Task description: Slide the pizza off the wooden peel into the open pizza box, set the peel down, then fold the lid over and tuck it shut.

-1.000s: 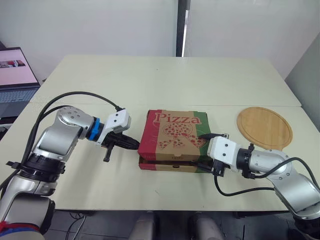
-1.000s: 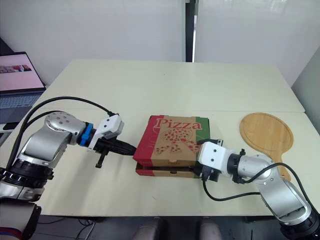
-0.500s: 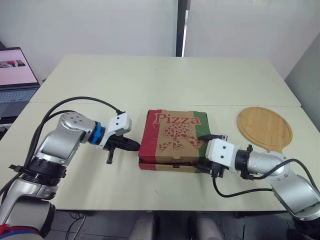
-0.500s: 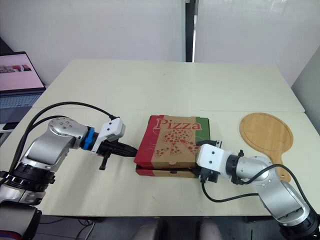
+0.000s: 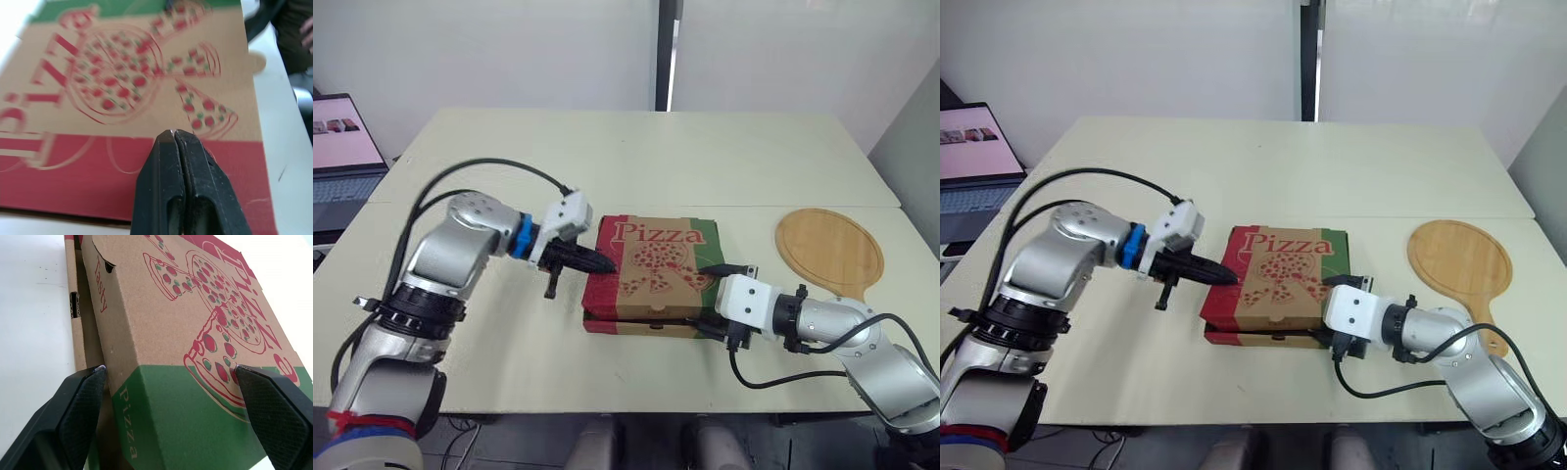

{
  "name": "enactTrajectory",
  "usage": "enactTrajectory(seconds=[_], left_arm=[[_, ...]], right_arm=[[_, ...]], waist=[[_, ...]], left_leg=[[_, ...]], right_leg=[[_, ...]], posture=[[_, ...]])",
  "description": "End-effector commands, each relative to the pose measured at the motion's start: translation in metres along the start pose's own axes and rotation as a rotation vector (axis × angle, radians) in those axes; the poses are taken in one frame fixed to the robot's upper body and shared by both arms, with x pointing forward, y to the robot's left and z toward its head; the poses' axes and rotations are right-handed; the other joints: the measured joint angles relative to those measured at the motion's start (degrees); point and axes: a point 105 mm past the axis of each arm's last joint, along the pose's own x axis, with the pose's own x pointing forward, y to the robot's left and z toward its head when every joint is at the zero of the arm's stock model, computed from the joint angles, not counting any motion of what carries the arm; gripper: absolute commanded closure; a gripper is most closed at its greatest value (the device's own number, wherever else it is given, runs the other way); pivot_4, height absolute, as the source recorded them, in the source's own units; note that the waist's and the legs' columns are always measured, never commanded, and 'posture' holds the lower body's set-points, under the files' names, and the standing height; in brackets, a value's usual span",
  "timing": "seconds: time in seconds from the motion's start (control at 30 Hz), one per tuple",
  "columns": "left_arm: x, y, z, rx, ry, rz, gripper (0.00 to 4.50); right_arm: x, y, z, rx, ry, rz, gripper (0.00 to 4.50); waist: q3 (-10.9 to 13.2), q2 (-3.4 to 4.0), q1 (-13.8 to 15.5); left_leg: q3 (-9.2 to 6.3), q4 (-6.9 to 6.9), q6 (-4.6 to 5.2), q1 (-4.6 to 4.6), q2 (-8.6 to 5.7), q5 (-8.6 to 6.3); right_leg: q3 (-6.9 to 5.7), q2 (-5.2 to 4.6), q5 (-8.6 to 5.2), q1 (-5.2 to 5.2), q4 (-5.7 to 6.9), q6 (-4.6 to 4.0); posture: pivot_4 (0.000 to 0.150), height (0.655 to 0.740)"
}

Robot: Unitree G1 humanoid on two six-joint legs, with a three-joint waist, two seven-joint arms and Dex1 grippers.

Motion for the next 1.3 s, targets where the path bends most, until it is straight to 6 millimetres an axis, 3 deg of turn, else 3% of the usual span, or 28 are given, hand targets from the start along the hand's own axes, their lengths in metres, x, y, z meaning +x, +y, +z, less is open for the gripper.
enactTrajectory(seconds=[0.03,0.5,0.67,0.8,0.97,1.1,1.13,1.3], left_arm=[[-0.003,0.001,0.004,0.041,0.003,0.012,4.50],[-0.002,0.002,-0.004,0.038,0.019,0.022,4.50],[-0.003,0.004,-0.003,0.039,0.015,0.034,4.50],[-0.004,0.006,-0.003,0.037,0.015,0.039,4.50],[-0.004,0.007,-0.003,0.038,0.017,0.042,4.50],[-0.004,0.008,-0.004,0.039,0.021,0.044,4.50],[-0.004,0.008,-0.004,0.039,0.022,0.044,4.50],[-0.004,0.009,-0.004,0.040,0.022,0.047,4.50]], right_arm=[[-0.004,-0.002,0.010,-0.014,-0.036,-0.002,0.02],[-0.044,-0.007,0.019,0.154,-0.073,0.038,0.02],[-0.079,-0.027,-0.006,0.272,0.046,-0.035,0.02],[-0.083,-0.022,-0.024,0.252,0.136,-0.022,0.97],[-0.069,-0.016,-0.042,0.186,0.172,-0.026,2.75],[-0.056,-0.010,-0.043,0.191,0.122,0.003,4.25],[-0.054,-0.009,-0.044,0.193,0.109,0.007,4.48],[-0.046,-0.007,-0.041,0.192,0.061,0.017,4.48]], waist=[[0.0,0.00,0.1],[0.0,0.00,0.2],[0.0,-0.01,0.3],[0.0,-0.01,0.3],[0.0,-0.01,0.1],[0.0,-0.01,0.2],[0.0,-0.01,0.2],[0.0,-0.01,0.2]], left_leg=[[0.00,0.00,0.00,0.00,-0.02,0.00],[-0.01,0.01,0.02,0.00,-0.02,-0.01],[-0.01,0.02,0.04,0.00,-0.03,-0.02],[-0.01,0.01,0.04,0.02,-0.02,-0.02],[0.02,0.01,0.04,0.03,0.00,-0.02],[0.02,0.02,0.03,0.02,-0.01,-0.02],[0.02,0.02,0.03,0.03,-0.01,-0.02],[0.01,0.02,0.02,0.03,-0.01,-0.01]], right_leg=[[0.00,0.00,0.00,0.01,0.00,0.00],[-0.01,-0.01,0.00,0.05,-0.02,0.00],[-0.02,-0.03,0.00,0.10,-0.04,0.00],[-0.03,-0.03,0.00,0.14,-0.05,0.00],[-0.01,-0.03,0.00,0.12,-0.05,0.00],[-0.01,-0.03,0.00,0.12,-0.05,0.00],[-0.01,-0.03,0.00,0.13,-0.05,0.00],[-0.02,-0.03,0.00,0.13,-0.06,0.00]], posture=[[0.150,0.7281],[0.150,0.7281],[0.150,0.7281],[0.150,0.7281],[0.150,0.7281],[0.150,0.7281],[0.150,0.7281],[0.150,0.7281]])
